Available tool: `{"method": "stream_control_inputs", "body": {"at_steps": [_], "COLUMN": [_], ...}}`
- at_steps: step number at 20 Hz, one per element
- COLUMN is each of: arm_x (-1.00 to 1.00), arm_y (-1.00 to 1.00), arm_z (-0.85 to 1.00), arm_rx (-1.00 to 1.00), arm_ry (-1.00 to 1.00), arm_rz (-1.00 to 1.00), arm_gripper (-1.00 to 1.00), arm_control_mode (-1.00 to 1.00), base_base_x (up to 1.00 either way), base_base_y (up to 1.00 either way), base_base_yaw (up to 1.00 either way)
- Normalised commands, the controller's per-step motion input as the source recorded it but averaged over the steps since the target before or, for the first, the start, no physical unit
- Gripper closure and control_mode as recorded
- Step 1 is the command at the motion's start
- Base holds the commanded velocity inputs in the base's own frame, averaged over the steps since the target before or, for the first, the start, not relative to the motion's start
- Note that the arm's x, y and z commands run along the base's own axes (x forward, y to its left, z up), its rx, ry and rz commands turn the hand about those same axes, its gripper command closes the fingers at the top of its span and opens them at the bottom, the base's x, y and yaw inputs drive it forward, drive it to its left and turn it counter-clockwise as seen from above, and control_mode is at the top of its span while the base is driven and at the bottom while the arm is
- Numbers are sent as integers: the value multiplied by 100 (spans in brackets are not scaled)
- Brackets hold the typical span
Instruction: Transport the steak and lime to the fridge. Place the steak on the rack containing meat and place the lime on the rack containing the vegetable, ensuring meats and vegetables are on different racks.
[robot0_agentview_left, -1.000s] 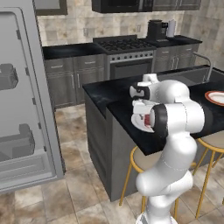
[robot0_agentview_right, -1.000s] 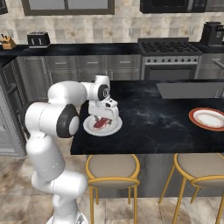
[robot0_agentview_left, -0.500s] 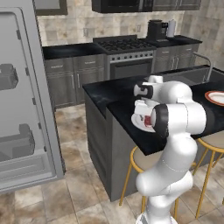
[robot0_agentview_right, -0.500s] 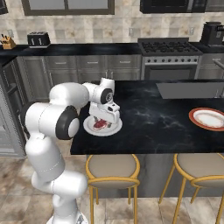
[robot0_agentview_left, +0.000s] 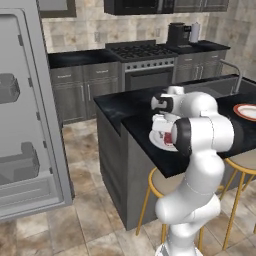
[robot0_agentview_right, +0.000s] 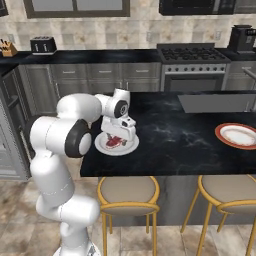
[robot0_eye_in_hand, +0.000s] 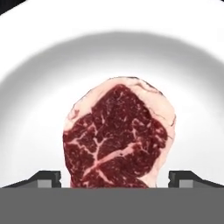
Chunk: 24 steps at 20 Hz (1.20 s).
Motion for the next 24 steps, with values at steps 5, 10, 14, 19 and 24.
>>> {"method": "stream_control_inputs", "body": {"at_steps": [5, 10, 14, 19, 24], "arm_x": [0, 0, -13, -50, -88], "arm_y": [35, 40, 21, 2, -15], "arm_z": [-93, -92, -77, -24, 27], "arm_rx": [0, 0, 3, 8, 12], "arm_ry": [21, 16, 4, -1, -3], "arm_rz": [-2, -1, -4, -10, -16], "arm_gripper": [100, 100, 100, 100, 100], "arm_control_mode": [-100, -100, -100, -100, -100], "base_base_x": [0, 0, 0, 0, 0], "base_base_y": [0, 0, 0, 0, 0], "base_base_yaw": [0, 0, 0, 0, 0]}}
